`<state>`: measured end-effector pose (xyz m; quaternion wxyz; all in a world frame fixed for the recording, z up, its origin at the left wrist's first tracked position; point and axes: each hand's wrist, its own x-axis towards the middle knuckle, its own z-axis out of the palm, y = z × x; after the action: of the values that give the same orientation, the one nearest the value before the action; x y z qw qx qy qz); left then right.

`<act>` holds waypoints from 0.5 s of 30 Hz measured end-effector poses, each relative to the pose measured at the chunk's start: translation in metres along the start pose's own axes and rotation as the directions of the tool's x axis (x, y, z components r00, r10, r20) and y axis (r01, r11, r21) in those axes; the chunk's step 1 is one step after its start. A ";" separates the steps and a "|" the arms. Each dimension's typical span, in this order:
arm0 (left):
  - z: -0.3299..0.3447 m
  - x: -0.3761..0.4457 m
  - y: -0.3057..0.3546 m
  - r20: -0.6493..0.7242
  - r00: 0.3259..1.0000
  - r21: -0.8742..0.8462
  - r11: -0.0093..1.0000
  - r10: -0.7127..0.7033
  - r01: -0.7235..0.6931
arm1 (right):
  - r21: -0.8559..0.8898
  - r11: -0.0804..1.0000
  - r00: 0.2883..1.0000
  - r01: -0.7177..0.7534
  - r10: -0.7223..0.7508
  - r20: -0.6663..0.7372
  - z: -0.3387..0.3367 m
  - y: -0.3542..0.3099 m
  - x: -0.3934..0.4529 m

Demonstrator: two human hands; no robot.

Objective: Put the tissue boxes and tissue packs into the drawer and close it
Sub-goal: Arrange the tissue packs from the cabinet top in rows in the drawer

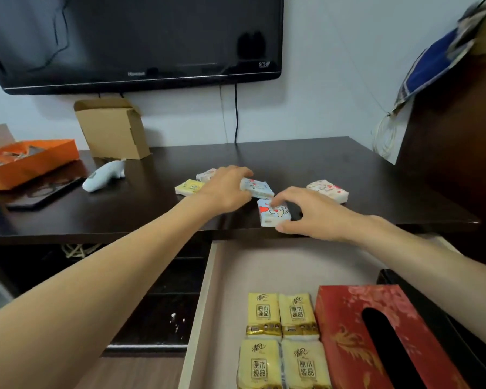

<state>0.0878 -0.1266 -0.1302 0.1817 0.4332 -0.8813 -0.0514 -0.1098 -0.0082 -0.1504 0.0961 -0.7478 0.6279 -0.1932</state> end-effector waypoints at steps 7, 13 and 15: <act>0.007 -0.003 0.017 0.051 0.992 0.148 0.981 0.117 -0.123 | -0.019 0.999 0.993 -0.043 0.041 -0.107 -0.006 0.022 -0.030; 0.009 -0.021 0.037 0.022 0.985 0.189 0.967 0.173 -0.174 | 0.030 0.996 0.986 -0.088 0.091 -0.138 -0.007 0.027 -0.043; 0.004 -0.020 0.037 0.028 0.982 0.140 0.972 0.189 -0.191 | 0.064 0.992 0.984 -0.108 0.116 -0.138 -0.004 0.028 -0.047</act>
<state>0.0700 -0.0884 -0.1303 0.1482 0.3584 -0.9213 0.0260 -0.1430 0.0324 -0.1654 0.0831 -0.6926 0.6686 -0.2577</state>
